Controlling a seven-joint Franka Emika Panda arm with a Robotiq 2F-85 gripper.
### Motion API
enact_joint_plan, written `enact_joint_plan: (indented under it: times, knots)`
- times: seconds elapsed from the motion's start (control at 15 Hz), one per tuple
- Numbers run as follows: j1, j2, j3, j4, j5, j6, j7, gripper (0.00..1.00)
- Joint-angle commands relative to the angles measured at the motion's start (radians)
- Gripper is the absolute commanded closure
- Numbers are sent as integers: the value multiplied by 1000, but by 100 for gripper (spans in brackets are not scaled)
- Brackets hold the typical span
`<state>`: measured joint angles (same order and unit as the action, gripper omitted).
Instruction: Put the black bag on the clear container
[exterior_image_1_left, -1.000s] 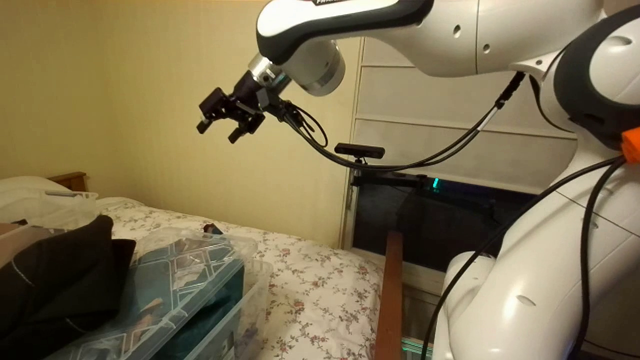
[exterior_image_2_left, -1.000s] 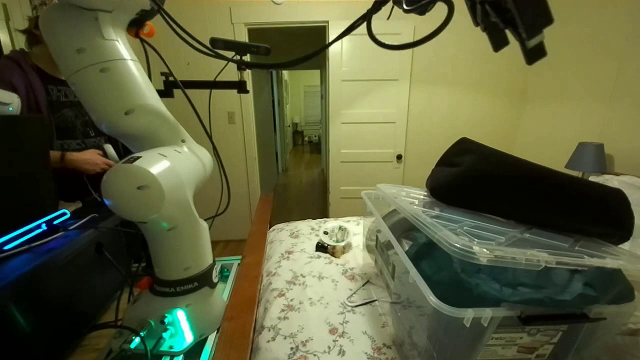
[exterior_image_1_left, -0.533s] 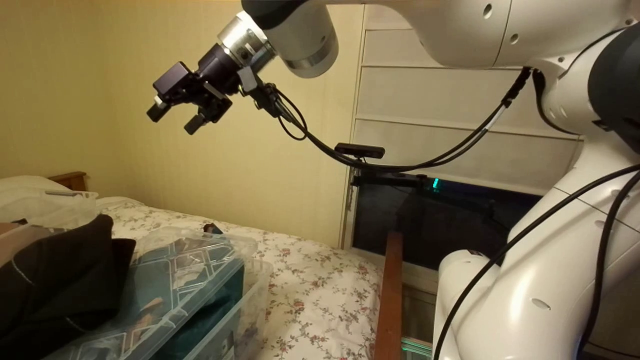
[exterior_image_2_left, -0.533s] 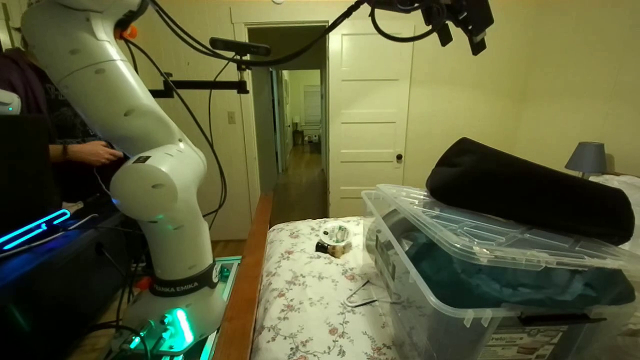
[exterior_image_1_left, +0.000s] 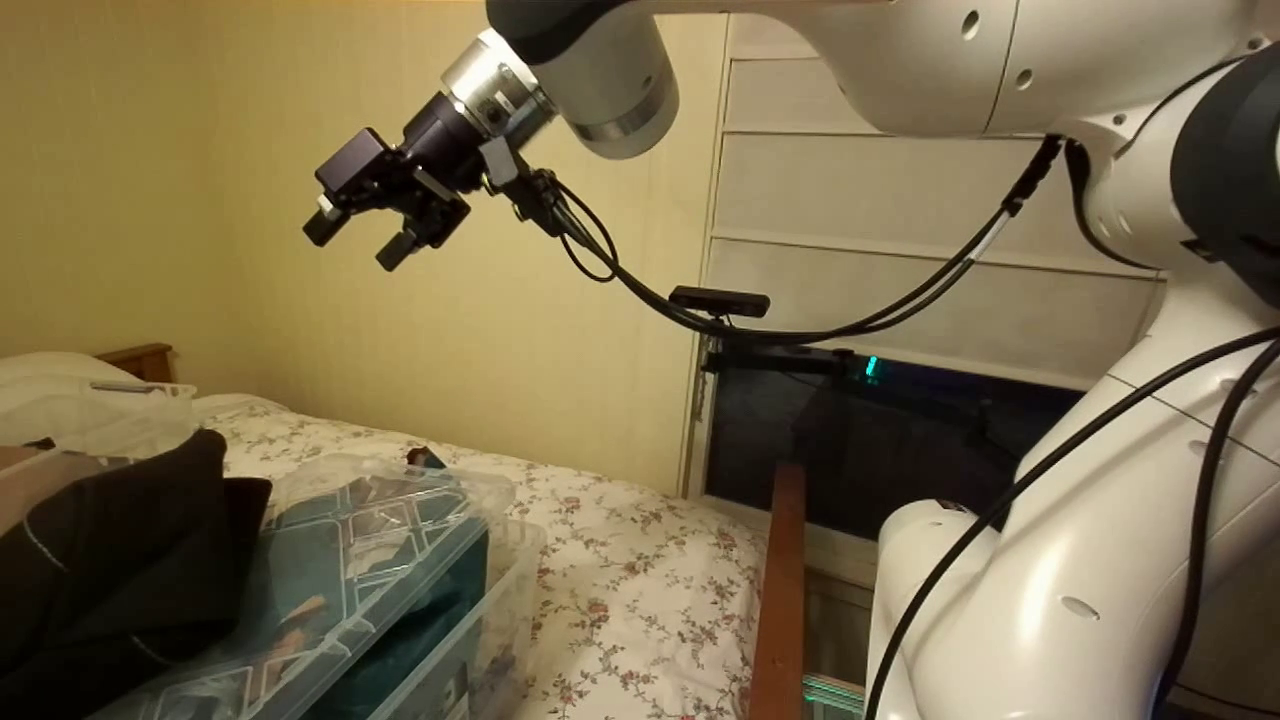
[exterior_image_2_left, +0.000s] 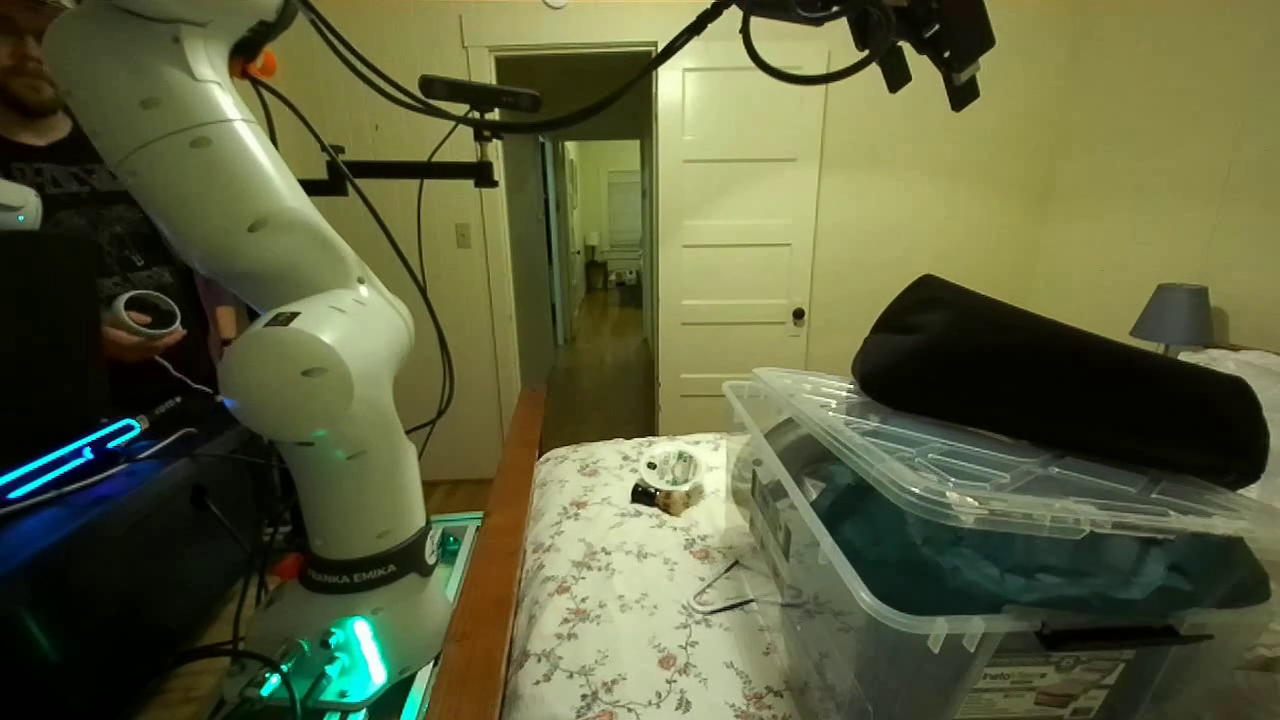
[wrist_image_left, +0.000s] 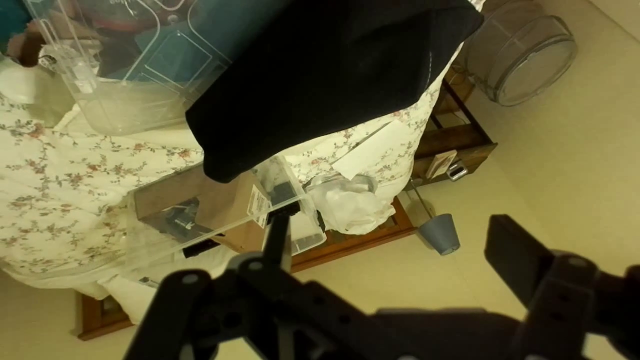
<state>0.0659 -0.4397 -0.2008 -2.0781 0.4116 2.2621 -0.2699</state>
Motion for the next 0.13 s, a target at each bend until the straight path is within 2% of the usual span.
enact_joint_plan:
  times: [0.0, 0.07]
  knots:
    - [-8, 2, 5, 4, 4, -4, -2, 0]
    - [-8, 2, 5, 4, 4, -4, -2, 0]
